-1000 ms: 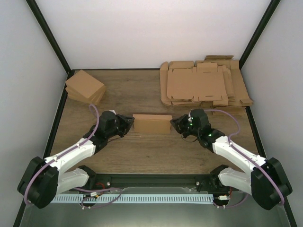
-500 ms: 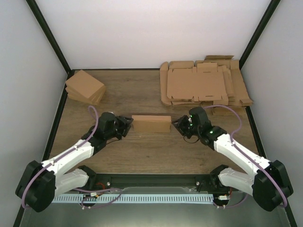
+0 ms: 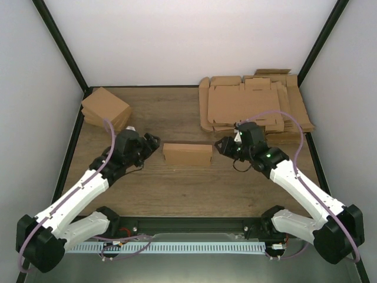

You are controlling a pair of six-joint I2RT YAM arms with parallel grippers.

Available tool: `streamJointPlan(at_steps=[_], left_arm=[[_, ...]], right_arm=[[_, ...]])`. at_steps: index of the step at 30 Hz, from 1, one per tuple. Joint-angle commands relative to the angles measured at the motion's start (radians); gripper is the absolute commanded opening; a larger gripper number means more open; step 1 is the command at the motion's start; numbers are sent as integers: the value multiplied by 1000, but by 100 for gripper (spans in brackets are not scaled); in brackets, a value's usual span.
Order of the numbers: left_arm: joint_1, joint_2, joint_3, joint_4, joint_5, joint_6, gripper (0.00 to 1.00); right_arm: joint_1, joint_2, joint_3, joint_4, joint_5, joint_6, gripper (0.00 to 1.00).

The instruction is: Fold the paper box

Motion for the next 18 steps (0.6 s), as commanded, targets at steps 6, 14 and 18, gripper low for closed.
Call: streamJointPlan(at_steps=[6, 14, 18], left_arm=[[119, 37, 182, -78, 269, 506, 83], [222, 156, 134, 156, 759, 524, 6], [219, 221, 128, 218, 833, 523, 4]], right_arm=[[-162, 13, 68, 75, -403, -226, 21], [-206, 94, -49, 377, -772, -151, 1], [-204, 131, -45, 425, -776, -142, 1]])
